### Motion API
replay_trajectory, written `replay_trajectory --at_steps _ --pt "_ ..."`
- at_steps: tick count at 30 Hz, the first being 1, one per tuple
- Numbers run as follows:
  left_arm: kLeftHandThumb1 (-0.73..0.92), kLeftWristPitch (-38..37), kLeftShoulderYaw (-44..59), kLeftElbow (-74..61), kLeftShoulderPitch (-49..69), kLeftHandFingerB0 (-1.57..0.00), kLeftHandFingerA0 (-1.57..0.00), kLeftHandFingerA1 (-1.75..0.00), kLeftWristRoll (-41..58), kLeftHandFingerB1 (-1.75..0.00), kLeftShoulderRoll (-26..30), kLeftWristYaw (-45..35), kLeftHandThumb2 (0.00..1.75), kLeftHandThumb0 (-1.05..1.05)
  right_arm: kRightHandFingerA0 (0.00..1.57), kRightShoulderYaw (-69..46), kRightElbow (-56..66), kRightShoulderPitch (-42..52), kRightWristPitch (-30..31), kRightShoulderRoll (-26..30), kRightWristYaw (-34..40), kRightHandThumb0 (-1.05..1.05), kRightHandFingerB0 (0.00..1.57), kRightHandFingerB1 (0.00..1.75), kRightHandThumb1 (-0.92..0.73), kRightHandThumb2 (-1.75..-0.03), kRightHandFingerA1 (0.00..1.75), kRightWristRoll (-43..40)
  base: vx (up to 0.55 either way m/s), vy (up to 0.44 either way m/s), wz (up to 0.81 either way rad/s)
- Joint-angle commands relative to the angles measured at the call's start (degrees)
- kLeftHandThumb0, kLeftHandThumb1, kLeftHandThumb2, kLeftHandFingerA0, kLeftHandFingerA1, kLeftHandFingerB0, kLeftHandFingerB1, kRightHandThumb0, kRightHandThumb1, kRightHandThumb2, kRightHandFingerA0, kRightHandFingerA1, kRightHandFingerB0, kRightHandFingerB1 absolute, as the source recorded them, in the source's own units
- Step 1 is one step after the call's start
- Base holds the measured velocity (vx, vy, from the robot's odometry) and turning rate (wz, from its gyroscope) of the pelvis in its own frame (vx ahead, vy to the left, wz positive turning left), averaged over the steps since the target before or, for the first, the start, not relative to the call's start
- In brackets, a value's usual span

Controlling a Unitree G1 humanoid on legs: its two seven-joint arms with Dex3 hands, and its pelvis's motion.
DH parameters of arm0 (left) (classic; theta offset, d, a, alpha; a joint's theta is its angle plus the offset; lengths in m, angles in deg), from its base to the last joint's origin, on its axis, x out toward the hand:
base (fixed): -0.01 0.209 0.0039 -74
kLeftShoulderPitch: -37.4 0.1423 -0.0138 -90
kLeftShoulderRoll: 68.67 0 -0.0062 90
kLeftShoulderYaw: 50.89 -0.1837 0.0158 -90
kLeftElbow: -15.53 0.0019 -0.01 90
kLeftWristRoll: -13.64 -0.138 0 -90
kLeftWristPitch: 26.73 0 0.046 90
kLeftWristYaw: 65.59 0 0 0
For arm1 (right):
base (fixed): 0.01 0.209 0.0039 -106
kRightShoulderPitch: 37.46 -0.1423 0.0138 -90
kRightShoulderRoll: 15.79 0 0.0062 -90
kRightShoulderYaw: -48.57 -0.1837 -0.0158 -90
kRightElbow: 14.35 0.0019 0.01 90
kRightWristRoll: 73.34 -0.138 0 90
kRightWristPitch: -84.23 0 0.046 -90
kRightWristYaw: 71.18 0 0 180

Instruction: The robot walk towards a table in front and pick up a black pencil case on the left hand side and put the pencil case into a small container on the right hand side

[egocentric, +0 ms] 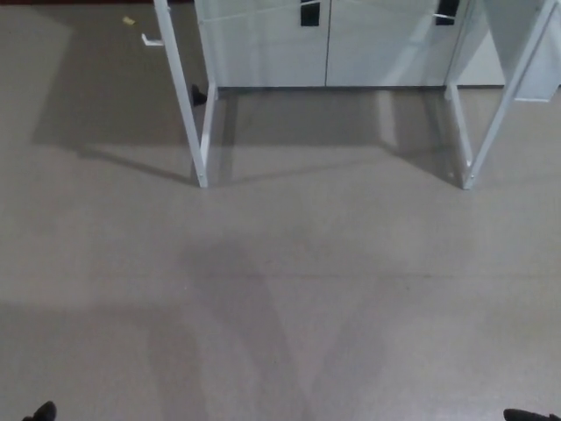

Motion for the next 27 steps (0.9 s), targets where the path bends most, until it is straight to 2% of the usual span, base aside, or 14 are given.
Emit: replay_trajectory --at_steps 1,5,7,8,9,14,16,17,18,21,22,23,25,27 --pt "0.54 -1.5 0.3 0.5 0.0 0.0 -0.09 -0.44 0.2 -0.01 0.9 0.3 0.7 -0.46 0.63 -0.1 0.0 0.3 0.1 0.5 -0.3 -0.54 0.42 0.48 -0.44 -0.74 0.52 -0.3 0.25 0.166 -0.07" --pt "0.62 -1.2 0.1 0.5 0.0 0.0 -0.1 -0.4 0.2 0.0 1.1 0.0 0.58 -0.5 0.62 0.0 -0.1 0.1 0.4 0.7 -0.1 -0.54 0.42 0.48 -0.44 -0.74 0.52 0.0 0.28 0.23 -0.03" --pt "0.51 -2.0 0.3 1.1 -0.3 0.0 -0.07 -0.45 0.7 0.0 0.9 -0.3 0.78 -0.51 0.63 0.0 -0.1 0.1 0.5 0.7 -0.1 -0.54 0.43 0.48 -0.44 -0.74 0.52 0.1 0.23 0.093 0.03" --pt "0.62 -1.9 0.0 1.2 -0.3 0.0 -0.09 -0.41 0.1 0.0 1.1 0.1 0.58 -0.48 0.64 0.0 -0.3 0.0 0.2 0.6 -0.1 -0.54 0.43 0.49 -0.44 -0.74 0.53 0.0 0.18 0.042 0.06" --pt "0.51 -1.9 0.0 1.4 -0.4 0.0 -0.06 -0.44 0.1 0.0 1.2 -0.1 0.78 -0.53 0.63 0.1 -0.1 0.1 0.2 0.6 0.0 -0.54 0.44 0.49 -0.45 -0.75 0.53 0.1 0.18 0.009 0.07" --pt "0.62 -1.3 -0.2 1.4 -0.5 0.0 -0.09 -0.39 0.0 0.0 1.3 0.2 0.58 -0.49 0.62 0.0 -0.9 -0.4 0.1 0.8 0.0 -0.57 0.43 0.49 -0.44 -0.76 0.53 0.3 0.22 -0.062 0.1" --pt "0.51 -1.8 -0.2 1.6 -0.3 0.0 -0.05 -0.43 0.2 0.0 1.3 -0.2 0.78 -0.54 0.62 0.2 -0.4 -0.1 0.6 0.7 0.4 -0.56 0.44 0.49 -0.44 -0.75 0.52 0.5 0.19 -0.161 0.18" --pt "0.62 -1.4 -0.4 1.5 -0.3 0.0 -0.09 -0.41 -0.4 0.0 1.5 0.3 0.58 -0.52 0.63 0.1 -0.9 -0.3 0.2 0.7 0.2 -0.56 0.45 0.49 -0.44 -0.75 0.53 0.4 0.34 -0.159 -0.45" --pt "0.51 -1.7 -0.1 1.6 -0.3 0.0 -0.07 -0.44 0.2 0.0 1.4 -0.1 0.78 -0.54 0.63 0.1 -0.6 -0.2 0.4 0.7 0.0 -0.56 0.45 0.49 -0.44 -0.75 0.53 0.2 0.36 -0.278 0.39" --pt "0.62 -1.9 -0.4 1.5 -0.2 0.0 -0.11 -0.42 -0.4 -0.01 1.5 0.5 0.58 -0.5 0.63 0.2 -1.1 -0.4 -0.1 0.8 0.2 -0.56 0.45 0.49 -0.44 -0.75 0.53 0.4 0.24 -0.194 0.1" --pt "0.37 -2.1 -0.5 1.5 -0.2 0.0 -0.06 -0.46 -0.5 -0.1 1.5 0.6 0.75 -0.6 0.62 0.3 -1.1 -0.4 0.0 0.8 0.3 -0.56 0.44 0.49 -0.44 -0.76 0.53 0.4 0.14 -0.124 0.02" --pt "0.61 -2.1 -0.4 1.4 -0.1 0.0 -0.1 -0.43 -0.3 0.0 1.5 0.3 0.58 -0.5 0.62 0.3 -1.5 -0.5 -0.3 0.9 0.3 -0.56 0.44 0.49 -0.44 -0.76 0.52 0.5 0.15 -0.086 0.0" --pt "0.62 -1.9 -0.1 1.4 -0.1 0.0 -0.09 -0.42 0.4 0.0 1.4 -0.4 0.58 -0.49 0.63 0.4 -1.1 -0.3 -0.4 0.9 0.6 -0.55 0.46 0.49 -0.44 -0.75 0.52 0.7 0.22 -0.017 -0.1" --pt "0.52 -1.7 -0.2 0.8 0.2 0.0 -0.07 -0.43 0.5 0.0 1.4 -0.6 0.79 -0.54 0.61 0.3 -1.1 -0.2 -0.6 0.9 0.0 -0.55 0.45 0.49 -0.45 -0.75 0.52 0.2 0.2 0.035 -0.09"
